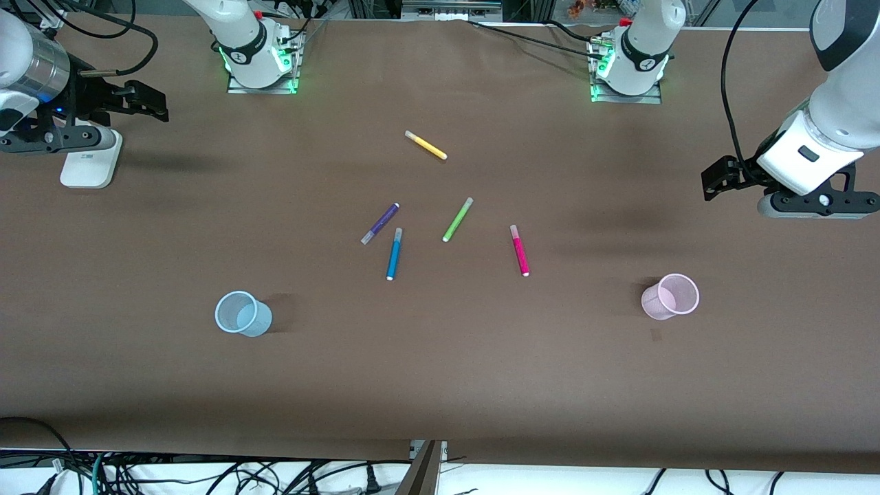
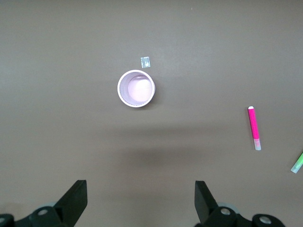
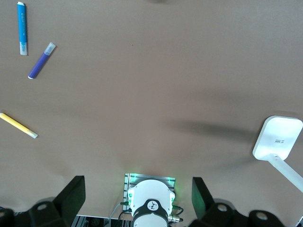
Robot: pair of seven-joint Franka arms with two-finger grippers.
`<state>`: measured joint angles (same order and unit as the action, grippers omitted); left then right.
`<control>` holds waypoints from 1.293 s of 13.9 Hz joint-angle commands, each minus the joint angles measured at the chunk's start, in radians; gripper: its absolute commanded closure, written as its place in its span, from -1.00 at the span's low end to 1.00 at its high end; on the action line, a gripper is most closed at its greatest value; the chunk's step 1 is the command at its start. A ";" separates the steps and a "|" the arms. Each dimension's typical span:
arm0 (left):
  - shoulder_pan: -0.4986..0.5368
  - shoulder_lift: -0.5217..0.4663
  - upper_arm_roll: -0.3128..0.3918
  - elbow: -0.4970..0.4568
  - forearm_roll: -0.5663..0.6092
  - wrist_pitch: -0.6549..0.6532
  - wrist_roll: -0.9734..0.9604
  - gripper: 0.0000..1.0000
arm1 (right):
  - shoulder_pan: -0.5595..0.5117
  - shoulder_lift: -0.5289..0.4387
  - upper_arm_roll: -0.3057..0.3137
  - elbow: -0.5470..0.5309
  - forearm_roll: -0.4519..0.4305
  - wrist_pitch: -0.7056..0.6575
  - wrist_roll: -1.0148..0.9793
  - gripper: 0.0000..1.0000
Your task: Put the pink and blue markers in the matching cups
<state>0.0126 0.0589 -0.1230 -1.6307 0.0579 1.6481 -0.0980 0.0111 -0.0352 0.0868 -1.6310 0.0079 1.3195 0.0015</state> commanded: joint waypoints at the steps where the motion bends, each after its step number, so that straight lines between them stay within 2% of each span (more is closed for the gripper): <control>1: -0.002 -0.011 0.000 0.005 -0.024 -0.021 -0.005 -1.00 | -0.008 0.023 -0.001 0.031 0.014 -0.016 -0.011 -0.99; 11: -0.002 -0.013 -0.012 0.003 -0.024 -0.039 -0.005 -1.00 | -0.008 0.026 -0.004 0.031 0.014 -0.011 -0.011 -0.99; 18: 0.000 -0.014 -0.013 0.002 -0.026 -0.040 -0.005 -1.00 | 0.033 0.057 0.008 0.030 0.018 0.059 0.015 -0.98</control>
<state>0.0125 0.0584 -0.1371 -1.6307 0.0579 1.6245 -0.0980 0.0228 -0.0066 0.0924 -1.6253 0.0114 1.3637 0.0022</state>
